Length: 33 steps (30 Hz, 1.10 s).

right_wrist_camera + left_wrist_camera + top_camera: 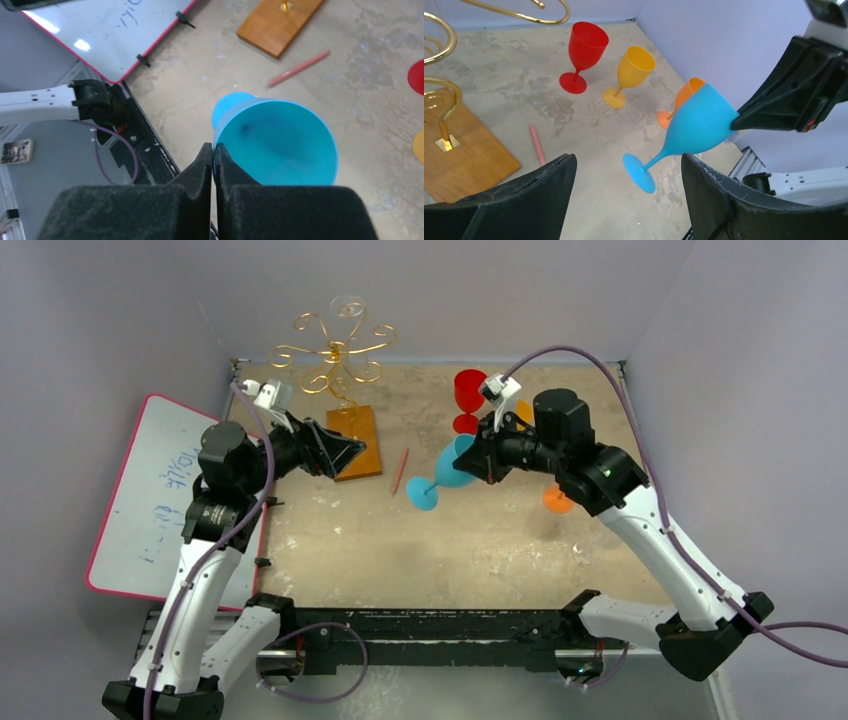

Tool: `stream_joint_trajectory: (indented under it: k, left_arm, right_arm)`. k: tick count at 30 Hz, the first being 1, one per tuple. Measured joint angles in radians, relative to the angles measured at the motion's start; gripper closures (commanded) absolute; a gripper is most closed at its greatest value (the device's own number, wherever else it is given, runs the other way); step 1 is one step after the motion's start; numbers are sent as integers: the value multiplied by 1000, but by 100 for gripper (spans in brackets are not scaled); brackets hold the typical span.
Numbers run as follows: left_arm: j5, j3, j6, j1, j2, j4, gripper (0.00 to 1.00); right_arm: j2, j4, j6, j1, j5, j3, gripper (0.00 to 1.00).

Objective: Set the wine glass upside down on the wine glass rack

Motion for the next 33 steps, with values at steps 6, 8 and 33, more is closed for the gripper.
stream_joint_trajectory:
  k: [6,8,33]
  left_arm:
    - [76,0,184,0,-11,-43,23]
    - [108,0,266,0,-27,-63,19]
    - [346,-7,1188,0,-161,-467,25]
  right_arm:
    - [0,8,0,0,-98,79,100]
    - [1,9,1,0,-126,104,100]
    - [19,235,190,0,-548,151,100]
